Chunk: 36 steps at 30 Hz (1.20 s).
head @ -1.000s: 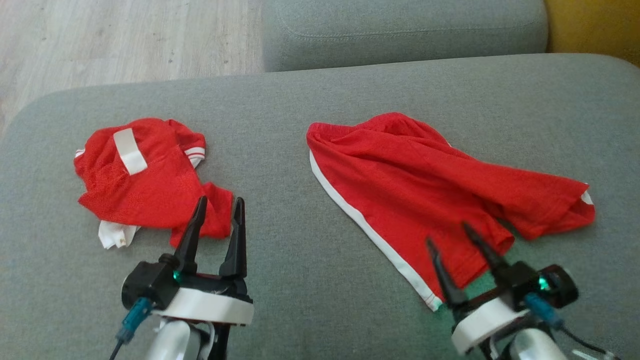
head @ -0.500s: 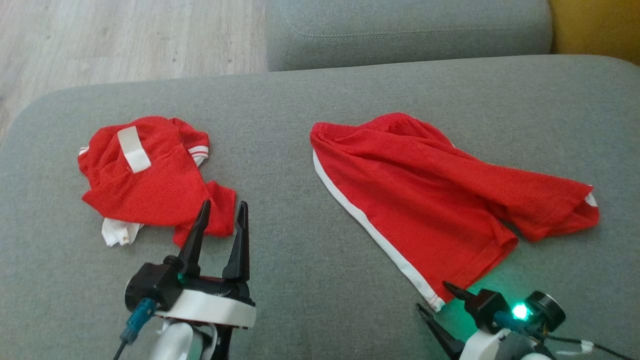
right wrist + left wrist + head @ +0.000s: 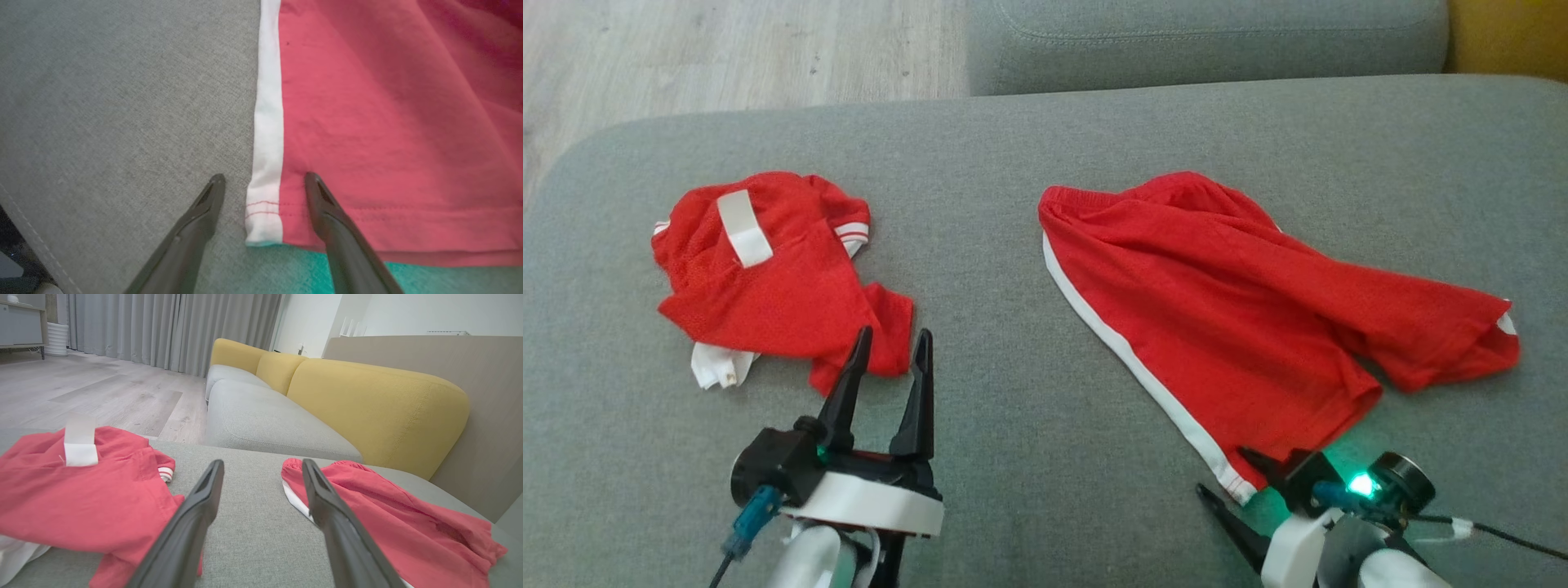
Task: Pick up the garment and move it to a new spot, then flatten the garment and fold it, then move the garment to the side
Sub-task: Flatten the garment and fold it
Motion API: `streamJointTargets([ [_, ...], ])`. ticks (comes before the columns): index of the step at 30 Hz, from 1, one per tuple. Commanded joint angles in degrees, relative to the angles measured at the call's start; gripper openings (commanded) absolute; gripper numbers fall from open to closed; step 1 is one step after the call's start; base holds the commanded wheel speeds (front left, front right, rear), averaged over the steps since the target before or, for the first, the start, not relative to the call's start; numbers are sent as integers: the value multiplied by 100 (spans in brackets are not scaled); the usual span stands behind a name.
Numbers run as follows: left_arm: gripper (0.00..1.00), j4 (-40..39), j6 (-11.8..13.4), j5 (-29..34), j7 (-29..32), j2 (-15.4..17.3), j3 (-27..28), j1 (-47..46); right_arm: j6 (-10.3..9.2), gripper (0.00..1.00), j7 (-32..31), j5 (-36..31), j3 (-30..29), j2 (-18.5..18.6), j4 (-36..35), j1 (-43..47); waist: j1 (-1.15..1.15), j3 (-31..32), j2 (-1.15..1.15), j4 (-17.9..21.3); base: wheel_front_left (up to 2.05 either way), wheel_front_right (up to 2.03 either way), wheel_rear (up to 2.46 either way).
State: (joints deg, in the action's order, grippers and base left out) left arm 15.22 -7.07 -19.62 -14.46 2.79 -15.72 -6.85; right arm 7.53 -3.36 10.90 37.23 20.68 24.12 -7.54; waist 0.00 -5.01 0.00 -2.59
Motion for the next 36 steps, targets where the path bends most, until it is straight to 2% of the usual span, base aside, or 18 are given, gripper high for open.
streamJointTargets([
  [1,100,-172,-8,18,-54,9,157,-271,-4,75,-104,69,140,128,38,-118,0,-10,0,5,0,0,0],
  [2,100,-167,-9,18,-54,9,158,-272,-4,21,-121,93,145,132,68,-136,0,-9,0,8,0,0,0],
  [3,100,-167,-9,18,-54,9,158,-272,-4,21,-121,93,145,132,68,-136,0,-9,0,8,0,0,0],
  [4,100,-163,-9,16,-54,9,161,-275,-4,0,-125,110,141,143,92,-156,0,-7,0,13,0,0,0],
  [10,100,-160,-8,38,-54,9,215,-260,-4,0,-20,38,-241,195,200,-230,0,44,0,93,0,0,0],
  [18,100,-188,-14,171,-54,9,296,-318,-4,0,33,-213,-1321,244,34,-144,0,-19,0,400,0,0,0],
  [23,100,-97,-30,304,-54,50,159,-529,-4,0,7,-404,-1981,243,-180,-64,0,-175,0,663,0,0,0],
  [26,100,73,-37,374,-54,156,-123,-736,-4,0,-9,-520,-2201,178,-300,-75,0,-302,0,828,0,0,0],
  [36,100,961,-41,182,-46,703,-1598,-1654,-4,0,89,-806,-2592,-136,-464,-273,0,-724,0,1269,0,0,0],
])
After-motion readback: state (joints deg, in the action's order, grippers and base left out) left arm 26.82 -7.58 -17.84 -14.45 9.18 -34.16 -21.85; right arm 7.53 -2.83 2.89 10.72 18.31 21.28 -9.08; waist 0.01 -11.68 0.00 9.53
